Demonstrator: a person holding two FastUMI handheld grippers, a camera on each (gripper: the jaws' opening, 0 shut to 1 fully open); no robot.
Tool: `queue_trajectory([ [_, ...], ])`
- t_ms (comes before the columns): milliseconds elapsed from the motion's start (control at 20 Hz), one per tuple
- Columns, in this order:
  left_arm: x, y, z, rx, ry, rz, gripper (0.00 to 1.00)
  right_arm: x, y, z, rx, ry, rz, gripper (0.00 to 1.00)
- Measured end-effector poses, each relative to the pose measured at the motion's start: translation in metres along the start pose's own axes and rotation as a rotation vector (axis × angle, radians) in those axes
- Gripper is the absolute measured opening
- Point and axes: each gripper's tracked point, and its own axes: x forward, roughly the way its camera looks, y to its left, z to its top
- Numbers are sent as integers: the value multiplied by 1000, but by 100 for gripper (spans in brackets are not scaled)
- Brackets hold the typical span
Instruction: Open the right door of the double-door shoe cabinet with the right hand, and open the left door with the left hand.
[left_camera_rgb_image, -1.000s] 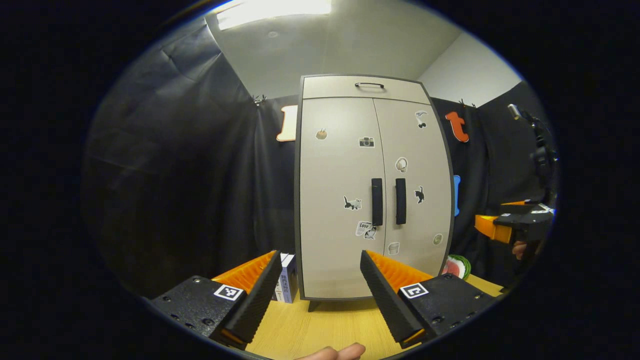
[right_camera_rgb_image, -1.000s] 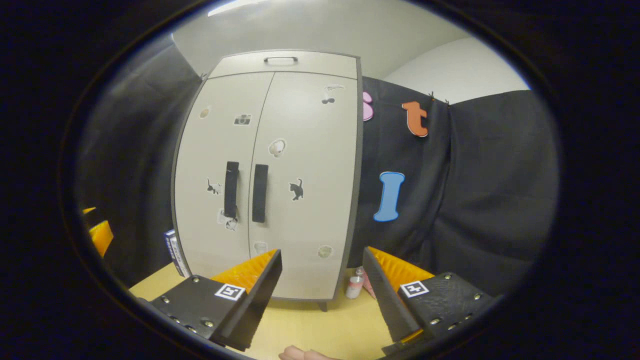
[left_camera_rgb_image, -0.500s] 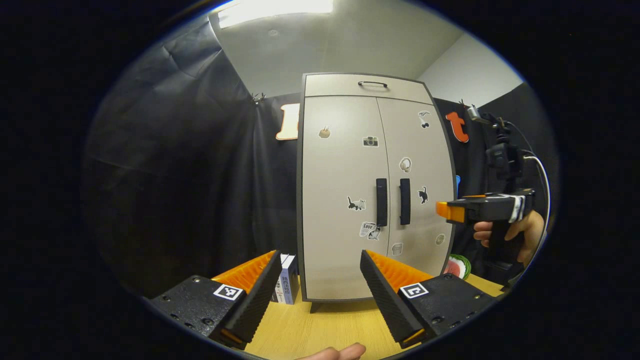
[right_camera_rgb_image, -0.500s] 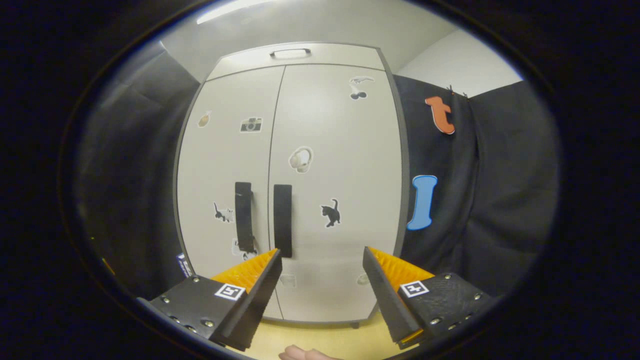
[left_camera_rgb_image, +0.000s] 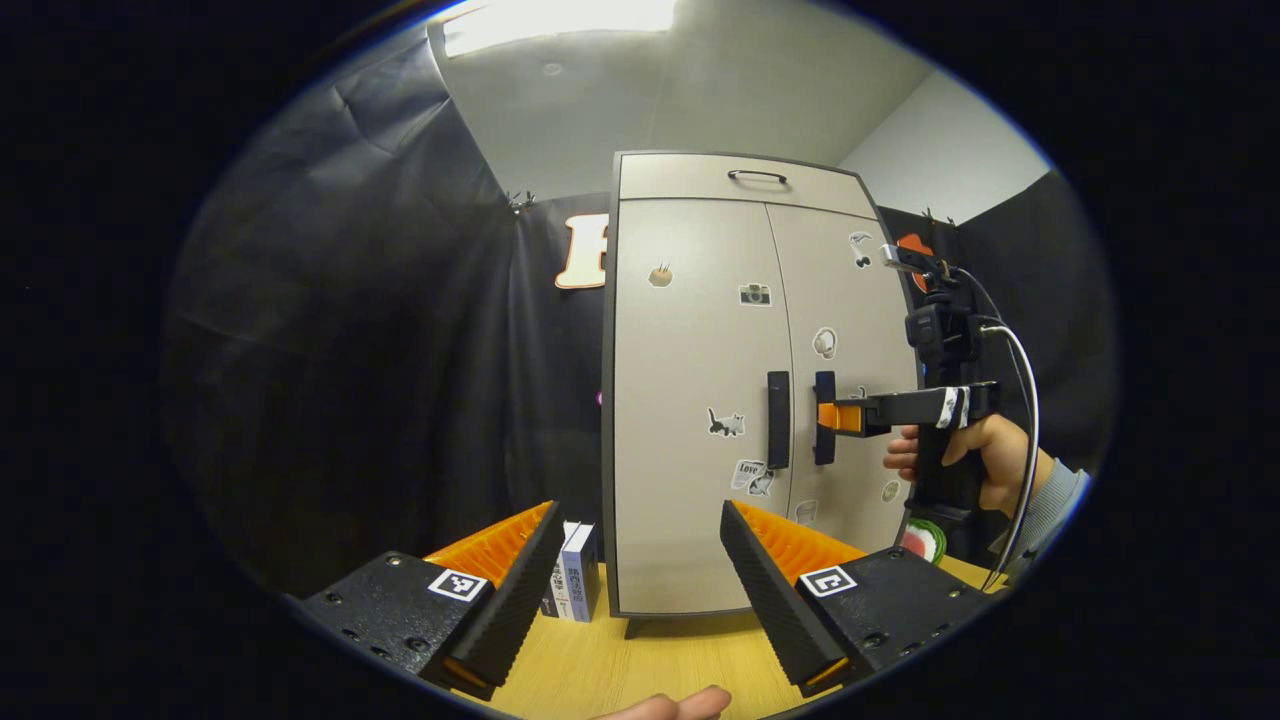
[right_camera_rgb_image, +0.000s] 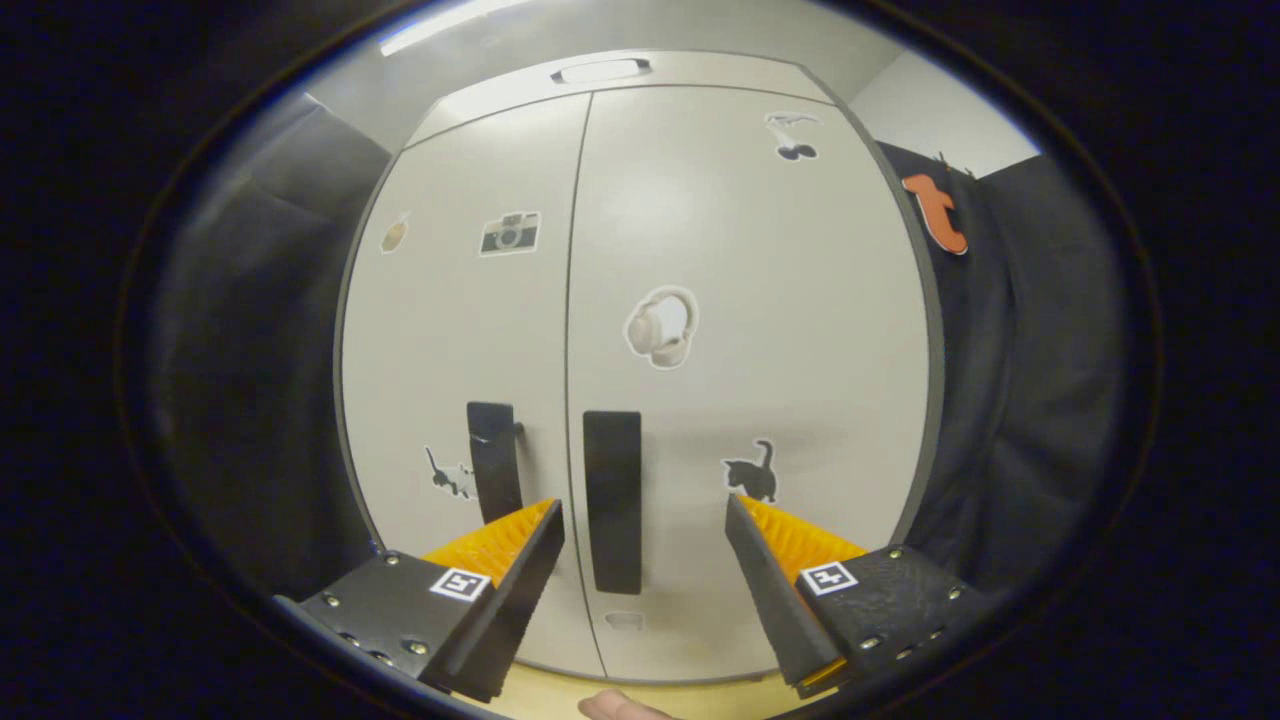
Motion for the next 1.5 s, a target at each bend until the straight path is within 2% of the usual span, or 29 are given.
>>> queue_trajectory([
  [50,2,1,-1,1,1,-2,98,6,1,-5,2,21,3,97],
  [100,3,3,-3,-1,3,-2,98,13,7,-6,9,27,25,97],
  [200,6,5,-7,-2,11,-4,98,21,8,-8,24,28,18,97],
  [250,8,6,-9,-3,15,-7,98,28,11,-9,40,26,22,91],
  [300,9,8,-10,-3,18,-7,98,30,11,-5,58,19,16,77],
  [350,10,10,-11,-3,22,-3,98,37,7,-7,69,21,-9,70],
  [400,11,12,-13,0,23,1,98,34,8,-6,73,28,-15,55],
  [450,12,14,-14,1,24,4,98,31,7,-4,49,30,-20,52],
  [500,13,15,-16,-2,25,10,98,32,15,-3,49,29,19,55],
  [550,13,15,-18,-4,29,12,98,32,15,-7,49,34,-6,47],
  [600,14,14,-21,-5,35,11,98,36,15,-9,47,44,-13,27],
  [700,14,11,-25,-6,45,12,99,37,14,-11,45,47,-6,27],
  [750,13,7,-25,-14,50,10,99,34,15,-9,40,60,0,18],
  [850,13,-6,-24,-23,55,-15,100,34,14,-10,37,85,-10,18],
  [950,8,-7,-23,-14,58,-5,99,33,13,-11,18,76,-11,18],
  [1250,-14,-18,-3,-26,29,-7,99,21,13,-9,32,70,42,18],
  [1500,-37,-31,16,-23,-16,-22,99,-14,5,-9,12,66,71,18],
])
